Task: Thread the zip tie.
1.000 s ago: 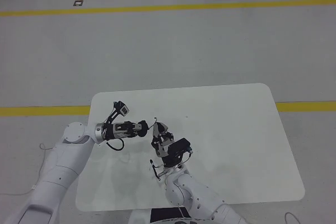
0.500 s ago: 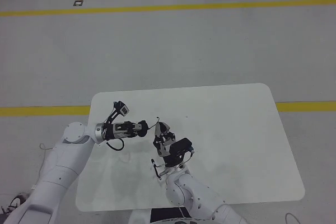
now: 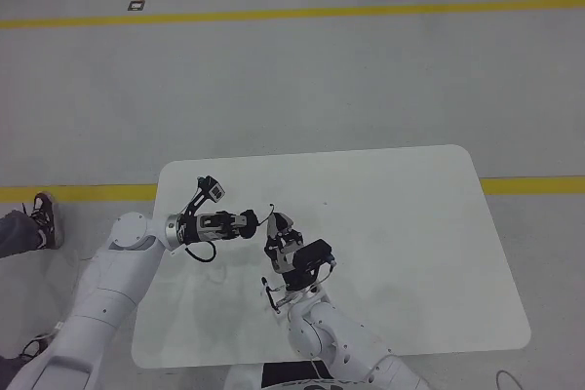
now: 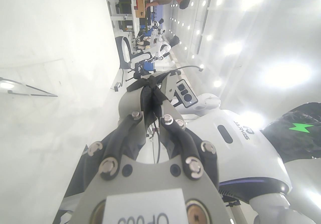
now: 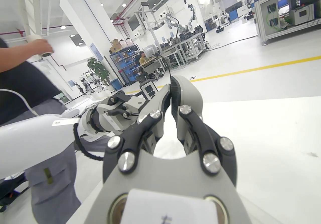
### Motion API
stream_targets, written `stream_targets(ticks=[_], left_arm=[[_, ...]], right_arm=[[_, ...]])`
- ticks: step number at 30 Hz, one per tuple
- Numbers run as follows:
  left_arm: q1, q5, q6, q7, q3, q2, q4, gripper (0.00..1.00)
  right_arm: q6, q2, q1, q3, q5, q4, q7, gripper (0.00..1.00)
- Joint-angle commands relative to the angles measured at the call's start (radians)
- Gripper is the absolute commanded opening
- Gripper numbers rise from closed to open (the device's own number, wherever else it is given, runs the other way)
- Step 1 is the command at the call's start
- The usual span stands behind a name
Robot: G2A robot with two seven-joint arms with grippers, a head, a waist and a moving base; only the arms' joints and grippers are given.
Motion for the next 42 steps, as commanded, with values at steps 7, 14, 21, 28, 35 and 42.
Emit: stream_targets(ticks=[7, 14, 21, 28, 35, 42], left_arm=[[0.0, 0.0, 0.0, 0.0, 0.0, 0.0, 0.0, 0.0], [0.0, 0.0, 0.0, 0.0, 0.0, 0.0, 0.0, 0.0], [0.0, 0.0, 0.0, 0.0, 0.0, 0.0, 0.0, 0.0], [0.0, 0.0, 0.0, 0.0, 0.0, 0.0, 0.0, 0.0], [0.0, 0.0, 0.0, 0.0, 0.0, 0.0, 0.0, 0.0], [0.0, 0.0, 0.0, 0.0, 0.0, 0.0, 0.0, 0.0]], right_arm=[[-0.013, 0.0, 0.005, -0.007, -0.005, 0.009, 0.004, 0.0], [-0.019, 0.002, 0.005, -0.01, -0.007, 0.01, 0.005, 0.0], [-0.027, 0.004, 0.007, -0.015, -0.007, 0.01, 0.008, 0.0], [-0.028, 0.004, 0.009, -0.018, -0.005, 0.008, -0.002, 0.0], [-0.028, 0.002, 0.018, -0.027, 0.003, 0.022, 0.017, 0.0], [-0.026, 0.001, 0.023, -0.033, 0.01, 0.028, 0.018, 0.0]])
